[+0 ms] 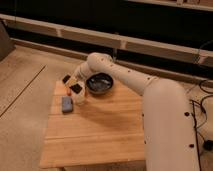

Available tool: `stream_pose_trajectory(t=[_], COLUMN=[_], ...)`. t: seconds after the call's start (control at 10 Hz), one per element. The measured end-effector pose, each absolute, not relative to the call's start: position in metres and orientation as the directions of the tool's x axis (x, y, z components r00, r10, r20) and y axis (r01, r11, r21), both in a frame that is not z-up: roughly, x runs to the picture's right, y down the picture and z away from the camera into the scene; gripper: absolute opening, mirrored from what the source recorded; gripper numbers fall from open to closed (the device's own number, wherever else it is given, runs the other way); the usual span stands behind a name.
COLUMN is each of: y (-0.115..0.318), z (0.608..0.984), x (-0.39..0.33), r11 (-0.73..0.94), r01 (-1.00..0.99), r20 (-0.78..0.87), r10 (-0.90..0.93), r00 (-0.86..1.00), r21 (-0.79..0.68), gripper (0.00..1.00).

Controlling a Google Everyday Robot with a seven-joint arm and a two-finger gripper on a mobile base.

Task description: Place the eraser in the ceramic cup

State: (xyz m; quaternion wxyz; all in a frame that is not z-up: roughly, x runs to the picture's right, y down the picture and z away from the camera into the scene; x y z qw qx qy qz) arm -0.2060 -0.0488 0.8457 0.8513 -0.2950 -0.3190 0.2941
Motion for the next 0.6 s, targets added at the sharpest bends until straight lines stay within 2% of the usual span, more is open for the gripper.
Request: stream_pose_trajectory(t=[0.3,0.6], y=[-0.0476,-0.0471], z=[0.8492,0.8519], x=[-0.2081,-0.2105], r11=[0.643,0.638], r01=[-0.301,-0.289], r20=[0.362,0.363], r10=[0.690,0.690], r00=[0.626,0.626], r21=[-0.704,-0.714], gripper=[0.66,0.67])
